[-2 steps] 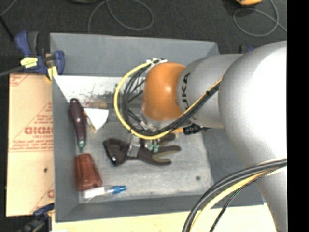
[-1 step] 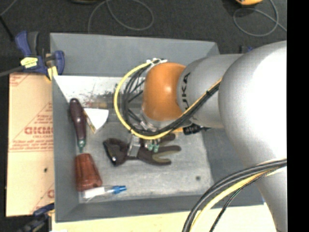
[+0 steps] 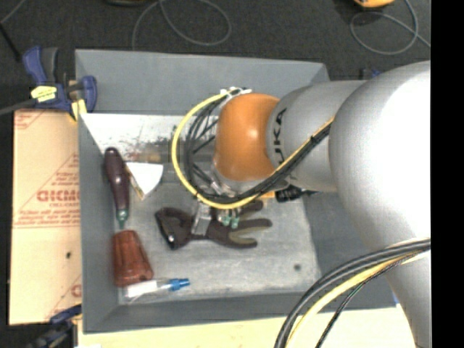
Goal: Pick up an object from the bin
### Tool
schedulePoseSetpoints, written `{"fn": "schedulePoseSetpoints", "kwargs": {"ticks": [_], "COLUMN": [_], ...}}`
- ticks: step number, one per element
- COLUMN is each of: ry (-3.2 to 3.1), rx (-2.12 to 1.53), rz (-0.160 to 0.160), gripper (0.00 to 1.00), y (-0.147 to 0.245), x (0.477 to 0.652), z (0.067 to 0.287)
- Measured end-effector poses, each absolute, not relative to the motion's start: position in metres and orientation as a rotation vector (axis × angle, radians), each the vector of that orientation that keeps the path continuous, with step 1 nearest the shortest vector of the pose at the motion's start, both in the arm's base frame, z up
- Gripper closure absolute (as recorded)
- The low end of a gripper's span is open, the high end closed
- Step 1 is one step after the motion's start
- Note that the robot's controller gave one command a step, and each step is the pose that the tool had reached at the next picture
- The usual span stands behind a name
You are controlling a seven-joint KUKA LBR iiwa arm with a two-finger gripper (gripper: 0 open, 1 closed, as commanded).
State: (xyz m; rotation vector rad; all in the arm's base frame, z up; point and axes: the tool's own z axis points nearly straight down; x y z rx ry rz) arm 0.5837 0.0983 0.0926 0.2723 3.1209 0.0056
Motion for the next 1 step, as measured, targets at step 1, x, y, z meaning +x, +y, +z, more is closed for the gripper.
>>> {"fn": "schedulePoseSetpoints", "kwargs": {"ticks": [1], "ry": [3.072], "rx": [-0.594], "rz": [0.003], "gripper": [1.0], "y": [0.1183], "x": [0.5508], "z": [0.1028]}}
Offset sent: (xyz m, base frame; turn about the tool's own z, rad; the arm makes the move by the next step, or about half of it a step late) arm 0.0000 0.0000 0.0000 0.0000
